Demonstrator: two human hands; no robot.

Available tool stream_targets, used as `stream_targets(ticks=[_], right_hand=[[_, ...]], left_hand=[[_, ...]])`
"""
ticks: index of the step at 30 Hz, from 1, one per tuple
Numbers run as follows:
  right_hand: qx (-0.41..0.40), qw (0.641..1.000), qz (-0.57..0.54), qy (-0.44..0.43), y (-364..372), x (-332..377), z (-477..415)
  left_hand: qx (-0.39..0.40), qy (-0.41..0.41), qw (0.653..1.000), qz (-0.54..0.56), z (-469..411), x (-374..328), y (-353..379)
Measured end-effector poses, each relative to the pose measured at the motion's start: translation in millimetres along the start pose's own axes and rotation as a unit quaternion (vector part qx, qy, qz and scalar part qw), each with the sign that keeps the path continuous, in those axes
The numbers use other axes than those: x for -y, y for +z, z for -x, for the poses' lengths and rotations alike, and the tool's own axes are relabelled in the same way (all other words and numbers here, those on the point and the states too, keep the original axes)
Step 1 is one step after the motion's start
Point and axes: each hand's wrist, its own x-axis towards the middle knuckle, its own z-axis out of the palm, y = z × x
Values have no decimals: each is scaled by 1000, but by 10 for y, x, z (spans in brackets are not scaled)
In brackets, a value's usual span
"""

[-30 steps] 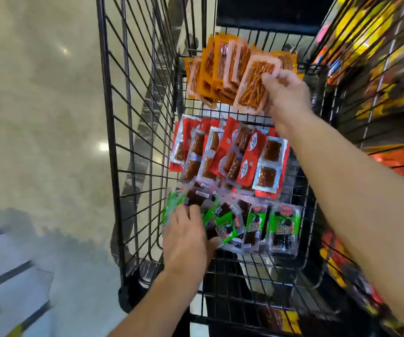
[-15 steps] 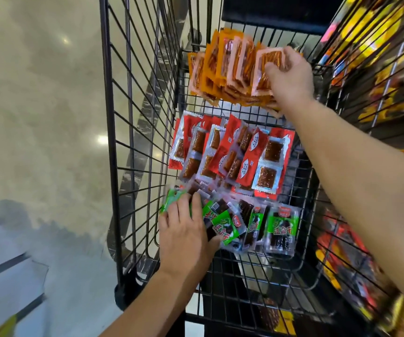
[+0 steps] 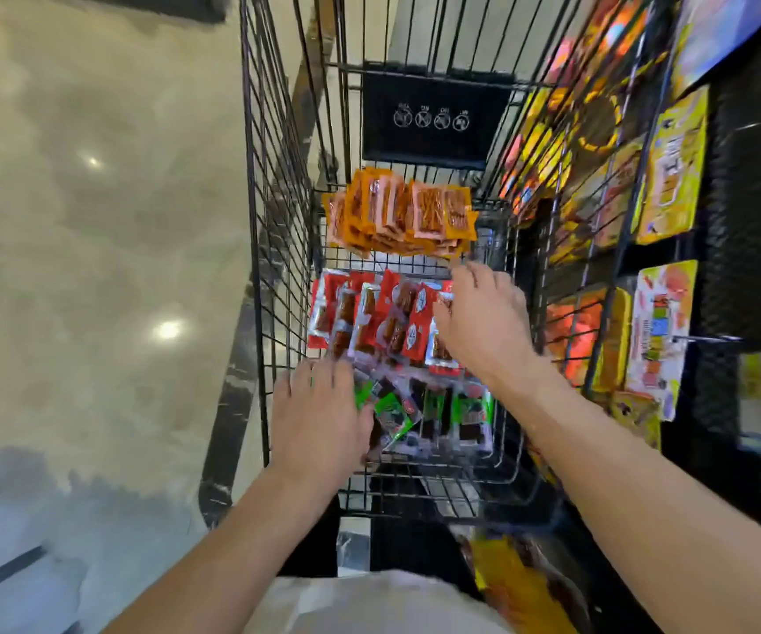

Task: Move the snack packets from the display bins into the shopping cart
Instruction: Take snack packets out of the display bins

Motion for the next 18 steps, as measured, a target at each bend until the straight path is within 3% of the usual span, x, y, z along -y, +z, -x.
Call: stream_targets(ticks=[7, 18], right_hand=[[-37, 997, 57, 36, -417, 130, 1515], [-122, 961, -33, 246, -770, 817, 3615]], left_hand=[[-55, 75, 995, -43, 597, 214, -857], [-164, 261, 942, -132, 1615, 543, -1614]])
